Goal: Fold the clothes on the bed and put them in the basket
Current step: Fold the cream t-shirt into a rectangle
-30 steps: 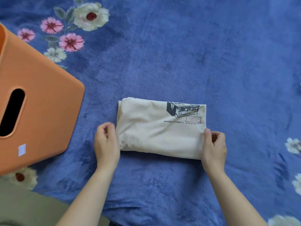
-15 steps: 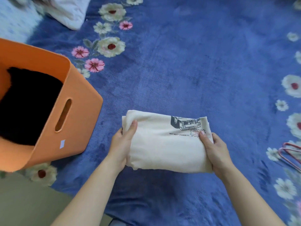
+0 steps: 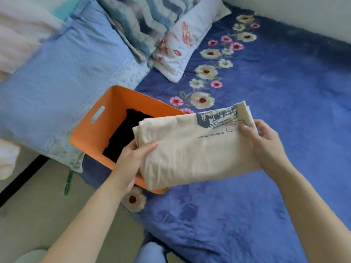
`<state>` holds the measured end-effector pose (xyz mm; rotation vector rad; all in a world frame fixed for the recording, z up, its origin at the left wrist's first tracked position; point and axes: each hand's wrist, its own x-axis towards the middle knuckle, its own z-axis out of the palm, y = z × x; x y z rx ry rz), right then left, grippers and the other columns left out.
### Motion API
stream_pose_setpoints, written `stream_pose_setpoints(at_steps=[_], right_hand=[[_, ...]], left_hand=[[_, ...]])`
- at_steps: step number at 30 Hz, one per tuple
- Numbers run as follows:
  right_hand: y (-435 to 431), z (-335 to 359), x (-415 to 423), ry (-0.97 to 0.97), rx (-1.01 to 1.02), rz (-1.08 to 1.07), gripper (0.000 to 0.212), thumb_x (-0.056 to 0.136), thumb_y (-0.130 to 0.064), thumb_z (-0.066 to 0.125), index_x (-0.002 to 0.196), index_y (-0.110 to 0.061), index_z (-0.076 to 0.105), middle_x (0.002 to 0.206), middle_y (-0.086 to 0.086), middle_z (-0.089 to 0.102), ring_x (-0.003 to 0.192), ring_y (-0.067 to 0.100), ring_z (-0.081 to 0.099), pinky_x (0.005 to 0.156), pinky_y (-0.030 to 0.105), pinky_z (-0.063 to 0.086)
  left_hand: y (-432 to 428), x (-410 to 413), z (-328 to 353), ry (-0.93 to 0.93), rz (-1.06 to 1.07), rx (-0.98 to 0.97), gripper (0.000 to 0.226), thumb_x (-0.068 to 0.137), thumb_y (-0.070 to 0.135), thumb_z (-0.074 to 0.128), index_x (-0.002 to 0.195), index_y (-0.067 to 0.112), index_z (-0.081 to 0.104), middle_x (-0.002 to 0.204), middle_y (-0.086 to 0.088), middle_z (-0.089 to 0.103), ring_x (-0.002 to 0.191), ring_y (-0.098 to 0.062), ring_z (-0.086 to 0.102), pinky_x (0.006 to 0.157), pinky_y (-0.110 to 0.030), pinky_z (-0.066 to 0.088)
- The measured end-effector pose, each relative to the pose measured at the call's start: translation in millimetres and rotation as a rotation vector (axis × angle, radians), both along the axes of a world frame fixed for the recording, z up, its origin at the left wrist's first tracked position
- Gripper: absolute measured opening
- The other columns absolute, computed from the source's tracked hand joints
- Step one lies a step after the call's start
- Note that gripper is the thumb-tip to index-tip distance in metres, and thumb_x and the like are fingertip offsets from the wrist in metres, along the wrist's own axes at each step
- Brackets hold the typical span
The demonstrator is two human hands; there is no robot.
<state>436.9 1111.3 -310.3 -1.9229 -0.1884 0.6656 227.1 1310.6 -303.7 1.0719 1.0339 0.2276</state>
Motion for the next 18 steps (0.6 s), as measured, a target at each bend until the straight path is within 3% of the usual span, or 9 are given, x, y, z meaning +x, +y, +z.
stream_pose_setpoints(at_steps=[2, 4, 7, 11, 13, 16, 18], right_hand=[[59, 5, 4, -0.054, -0.028, 0.106, 0.009, 0.091, -0.028, 0.062, 0.099, -0.03, 0.063, 0.08, -0.008, 0.071, 0.063, 0.008, 0.062, 0.06, 0.026, 0.048], [116, 1, 2, -0.164, -0.107, 0.247, 0.017, 0.09, -0.025, 0.057, 0.104, -0.033, 0.06, 0.09, -0.006, 0.07, 0.078, 0.012, 0.065, 0.065, 0.029, 0.051], [178, -23, -12, -0.396, -0.368, 0.503, 0.027, 0.096, -0.021, 0.049, 0.123, -0.023, 0.053, 0.093, 0.001, 0.058, 0.08, 0.023, 0.053, 0.06, 0.033, 0.039], [211, -68, -38, -0.564, -0.682, 0.778, 0.035, 0.095, -0.007, 0.042, 0.129, -0.017, 0.044, 0.08, 0.0, 0.049, 0.069, 0.028, 0.05, 0.052, 0.036, 0.035], [219, -84, -46, -0.56, -0.828, 0.885, 0.043, 0.091, -0.002, 0.042, 0.131, -0.018, 0.041, 0.087, 0.003, 0.05, 0.078, 0.031, 0.056, 0.056, 0.037, 0.035], [231, -106, -47, -0.469, -0.886, 0.932, 0.05, 0.09, 0.001, 0.041, 0.136, -0.018, 0.04, 0.105, 0.009, 0.06, 0.095, 0.034, 0.062, 0.065, 0.037, 0.04], [233, -118, -46, -0.453, -0.946, 0.948, 0.048, 0.091, 0.002, 0.043, 0.135, -0.016, 0.044, 0.112, 0.01, 0.061, 0.101, 0.033, 0.061, 0.07, 0.037, 0.042]], left_hand=[[34, -9, -13, 0.056, 0.135, -0.084, 0.02, 0.091, 0.009, 0.06, 0.109, 0.016, 0.066, 0.1, -0.004, 0.075, 0.092, -0.02, 0.071, 0.079, -0.037, 0.054], [60, -16, -35, 0.143, 0.242, -0.137, 0.019, 0.091, 0.003, 0.056, 0.107, 0.01, 0.064, 0.097, -0.008, 0.074, 0.088, -0.023, 0.07, 0.08, -0.038, 0.055], [73, -20, -76, 0.337, 0.249, -0.115, 0.032, 0.09, -0.001, 0.052, 0.122, 0.0, 0.054, 0.111, -0.013, 0.065, 0.097, -0.026, 0.063, 0.079, -0.034, 0.05], [58, -3, -117, 0.606, 0.068, -0.11, 0.056, 0.093, 0.001, 0.047, 0.144, -0.004, 0.025, 0.137, -0.02, 0.046, 0.117, -0.034, 0.05, 0.088, -0.036, 0.042], [50, 6, -131, 0.722, -0.054, -0.105, 0.064, 0.095, 0.003, 0.046, 0.147, -0.005, 0.01, 0.142, -0.023, 0.04, 0.126, -0.037, 0.046, 0.098, -0.039, 0.04], [51, 13, -150, 0.879, -0.394, -0.014, 0.054, 0.096, 0.008, 0.047, 0.143, -0.006, 0.023, 0.144, -0.023, 0.037, 0.128, -0.036, 0.044, 0.101, -0.036, 0.039], [54, 15, -161, 0.941, -0.565, 0.008, 0.057, 0.096, 0.009, 0.049, 0.144, -0.006, 0.022, 0.146, -0.02, 0.035, 0.13, -0.034, 0.044, 0.102, -0.034, 0.039]])
